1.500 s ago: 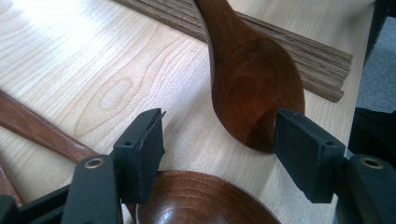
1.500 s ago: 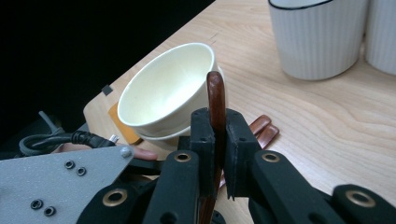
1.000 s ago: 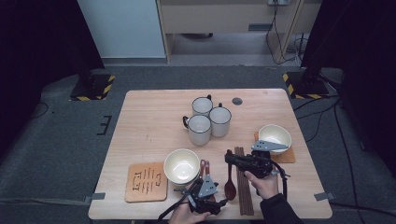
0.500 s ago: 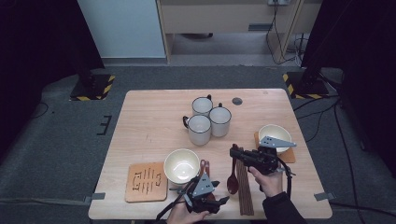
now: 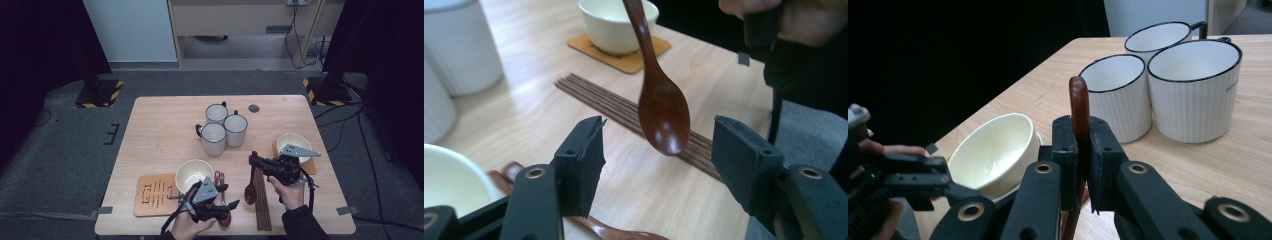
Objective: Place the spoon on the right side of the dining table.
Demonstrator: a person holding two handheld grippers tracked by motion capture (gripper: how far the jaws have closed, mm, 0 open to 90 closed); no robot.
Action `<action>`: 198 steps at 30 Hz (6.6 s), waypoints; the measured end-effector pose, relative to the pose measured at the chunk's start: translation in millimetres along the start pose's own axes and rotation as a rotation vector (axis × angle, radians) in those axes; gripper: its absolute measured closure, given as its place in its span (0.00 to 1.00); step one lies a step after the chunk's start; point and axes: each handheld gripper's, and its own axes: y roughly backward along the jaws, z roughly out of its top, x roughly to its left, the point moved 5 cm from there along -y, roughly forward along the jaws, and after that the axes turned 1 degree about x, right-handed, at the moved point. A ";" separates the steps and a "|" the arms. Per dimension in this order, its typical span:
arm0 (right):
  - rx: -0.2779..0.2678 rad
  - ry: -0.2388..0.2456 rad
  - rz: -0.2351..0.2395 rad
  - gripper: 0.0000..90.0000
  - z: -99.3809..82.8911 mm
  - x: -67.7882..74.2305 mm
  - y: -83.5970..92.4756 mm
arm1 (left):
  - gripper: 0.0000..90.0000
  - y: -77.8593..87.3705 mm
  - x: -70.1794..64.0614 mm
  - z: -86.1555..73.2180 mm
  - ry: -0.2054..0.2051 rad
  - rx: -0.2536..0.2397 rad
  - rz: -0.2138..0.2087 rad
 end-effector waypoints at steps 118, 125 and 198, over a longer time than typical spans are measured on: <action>-0.295 -0.036 -0.257 0.93 80.0 -81.5 35.7 | 0.24 100.2 226.0 -94.6 0.328 0.157 0.691; -0.306 -0.043 -0.283 0.93 81.6 -89.2 38.7 | 0.23 98.0 228.7 -98.1 0.332 0.169 0.692; -0.333 -0.141 -0.456 0.93 74.5 -154.3 68.9 | 0.02 97.2 241.9 -113.3 0.379 0.266 0.722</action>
